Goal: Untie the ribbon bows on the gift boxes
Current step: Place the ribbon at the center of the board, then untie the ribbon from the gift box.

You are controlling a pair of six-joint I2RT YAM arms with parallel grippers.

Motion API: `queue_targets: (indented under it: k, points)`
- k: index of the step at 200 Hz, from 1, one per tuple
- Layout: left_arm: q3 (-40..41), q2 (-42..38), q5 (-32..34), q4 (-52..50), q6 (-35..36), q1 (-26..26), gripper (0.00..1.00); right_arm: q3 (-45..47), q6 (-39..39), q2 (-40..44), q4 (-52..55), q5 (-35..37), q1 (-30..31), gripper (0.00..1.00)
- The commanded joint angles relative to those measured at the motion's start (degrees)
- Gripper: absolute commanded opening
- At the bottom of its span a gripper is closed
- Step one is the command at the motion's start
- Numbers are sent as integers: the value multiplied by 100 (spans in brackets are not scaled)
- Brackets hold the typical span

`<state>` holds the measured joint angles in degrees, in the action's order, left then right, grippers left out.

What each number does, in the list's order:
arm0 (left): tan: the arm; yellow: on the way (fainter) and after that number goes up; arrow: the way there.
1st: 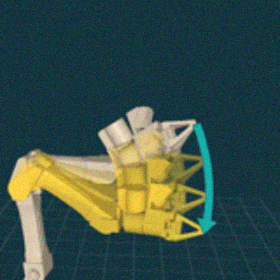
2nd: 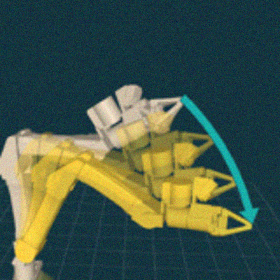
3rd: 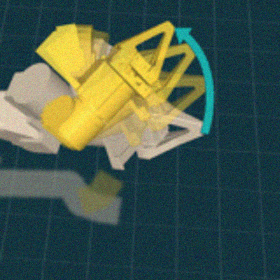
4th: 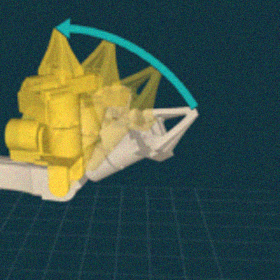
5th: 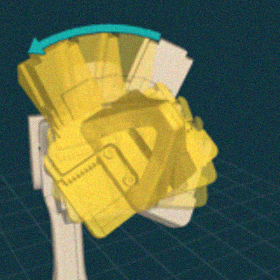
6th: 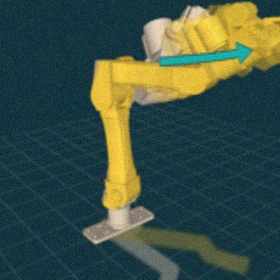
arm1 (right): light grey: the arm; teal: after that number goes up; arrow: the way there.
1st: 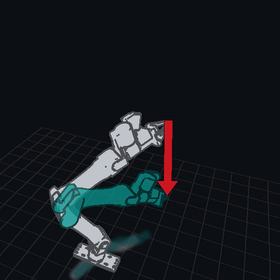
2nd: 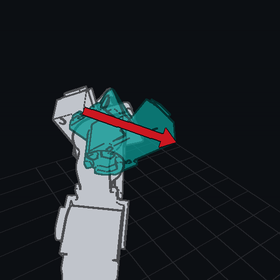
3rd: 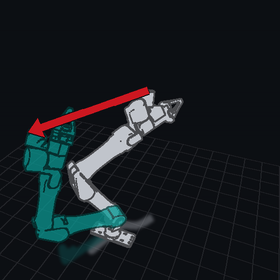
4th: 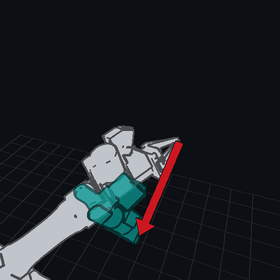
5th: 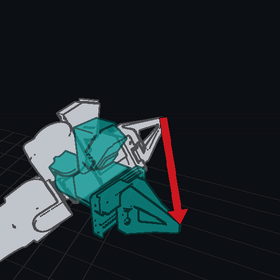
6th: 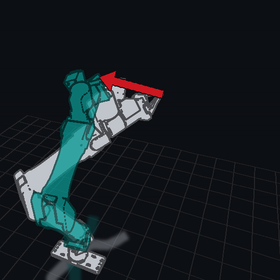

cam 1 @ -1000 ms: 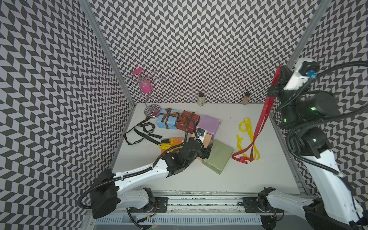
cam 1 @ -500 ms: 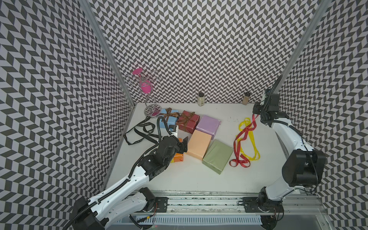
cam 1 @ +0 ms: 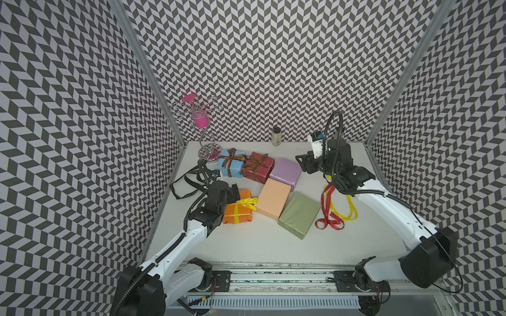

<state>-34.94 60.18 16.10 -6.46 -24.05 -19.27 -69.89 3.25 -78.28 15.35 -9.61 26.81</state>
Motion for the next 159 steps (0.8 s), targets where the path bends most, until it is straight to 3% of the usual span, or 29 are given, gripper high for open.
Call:
queue_targets:
  k: [1, 34, 60, 116, 159]
  points:
    - [-24, 189, -673, 576, -60, 487, 84, 784, 122, 237, -777, -824, 326, 54]
    - [-189, 797, -1495, 675, 120, 775, 82, 2102, 394, 549, -1700, -1236, 1012, 48]
    - [-184, 1038, -1568, 740, 282, 784, 81, 2621, 246, 433, -2237, -1197, 1632, 46]
    - [-99, 1386, -1587, 1064, 251, 784, 80, 2228, -945, -605, -2208, -839, 2580, 44]
    - [-128, 1467, -1636, 1136, 331, 793, 80, 2163, -1288, -1077, -2779, -272, 2832, 41]
